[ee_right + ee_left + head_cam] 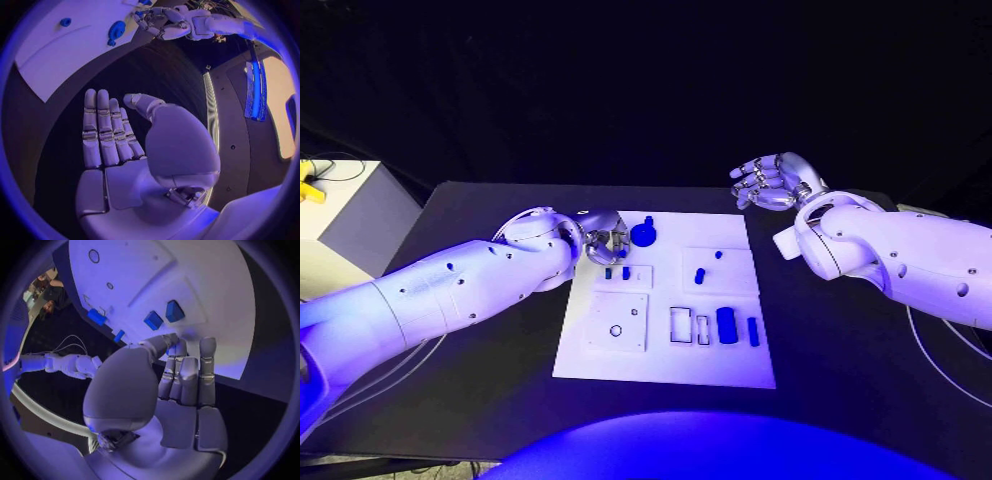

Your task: Assemble the parts on the task board

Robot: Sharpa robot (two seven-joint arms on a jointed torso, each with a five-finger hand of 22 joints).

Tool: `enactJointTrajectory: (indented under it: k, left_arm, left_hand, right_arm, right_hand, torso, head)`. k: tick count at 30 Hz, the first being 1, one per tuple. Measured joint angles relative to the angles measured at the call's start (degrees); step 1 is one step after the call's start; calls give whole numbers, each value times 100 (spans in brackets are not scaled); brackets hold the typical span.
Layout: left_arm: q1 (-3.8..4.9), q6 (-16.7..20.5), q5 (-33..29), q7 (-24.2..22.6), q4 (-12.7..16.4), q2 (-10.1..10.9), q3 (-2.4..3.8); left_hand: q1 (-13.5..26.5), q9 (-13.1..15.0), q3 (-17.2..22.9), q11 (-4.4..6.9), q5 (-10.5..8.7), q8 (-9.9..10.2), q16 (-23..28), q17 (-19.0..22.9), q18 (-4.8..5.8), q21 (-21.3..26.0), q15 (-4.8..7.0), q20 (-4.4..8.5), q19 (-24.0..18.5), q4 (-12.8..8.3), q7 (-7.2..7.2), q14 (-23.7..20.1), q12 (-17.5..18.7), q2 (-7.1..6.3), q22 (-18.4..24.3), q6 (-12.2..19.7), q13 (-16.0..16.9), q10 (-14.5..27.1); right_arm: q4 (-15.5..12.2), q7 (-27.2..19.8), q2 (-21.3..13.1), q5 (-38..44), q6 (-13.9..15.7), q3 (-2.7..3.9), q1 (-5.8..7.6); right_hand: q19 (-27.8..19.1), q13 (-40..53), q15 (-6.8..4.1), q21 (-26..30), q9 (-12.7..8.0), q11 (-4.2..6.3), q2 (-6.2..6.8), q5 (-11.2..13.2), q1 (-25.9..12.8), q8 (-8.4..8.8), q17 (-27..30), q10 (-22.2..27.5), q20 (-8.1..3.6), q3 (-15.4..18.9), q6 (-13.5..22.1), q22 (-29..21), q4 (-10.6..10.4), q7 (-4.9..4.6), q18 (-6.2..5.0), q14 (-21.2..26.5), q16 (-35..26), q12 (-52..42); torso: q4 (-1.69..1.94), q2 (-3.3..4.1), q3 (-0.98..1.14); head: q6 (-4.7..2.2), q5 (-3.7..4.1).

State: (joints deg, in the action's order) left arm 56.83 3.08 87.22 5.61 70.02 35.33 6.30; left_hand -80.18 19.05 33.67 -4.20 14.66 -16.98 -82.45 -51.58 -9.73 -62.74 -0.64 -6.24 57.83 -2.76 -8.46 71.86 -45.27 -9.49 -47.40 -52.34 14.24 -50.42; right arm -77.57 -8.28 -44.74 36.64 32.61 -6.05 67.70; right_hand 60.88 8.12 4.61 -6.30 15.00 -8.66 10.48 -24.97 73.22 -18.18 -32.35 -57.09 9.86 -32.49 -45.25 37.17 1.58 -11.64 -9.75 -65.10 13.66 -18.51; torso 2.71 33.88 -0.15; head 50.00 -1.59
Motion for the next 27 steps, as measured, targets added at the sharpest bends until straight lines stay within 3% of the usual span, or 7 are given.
enactJointTrajectory:
  k: [20,27]
  left_arm:
    - [-10,9,3,30,43,42,0]
    - [-11,14,4,57,56,75,9]
  left_hand:
    - [-1,-39,0,1,0,71,-22,31,0,0,21,0,1,0,-1,-21,-234,-1,0,117,115,98]
    - [44,-80,50,9,0,189,-33,-3,0,0,21,-1,1,15,37,-21,-435,-46,-1,298,204,235]
  right_arm:
    - [-4,0,-10,0,1,0,0]
    - [-4,0,-16,-1,1,0,0]
  right_hand:
    - [0,-3,0,0,0,0,0,0,0,0,-1,0,0,0,0,-1,0,0,0,0,0,0]
    - [0,-26,0,21,-4,0,0,0,0,0,4,0,0,16,20,-13,16,20,0,0,0,0]
  torso:
    - [-2,1,-2]
    - [-2,0,-3]
  head:
    - [0,0]
    - [0,0]
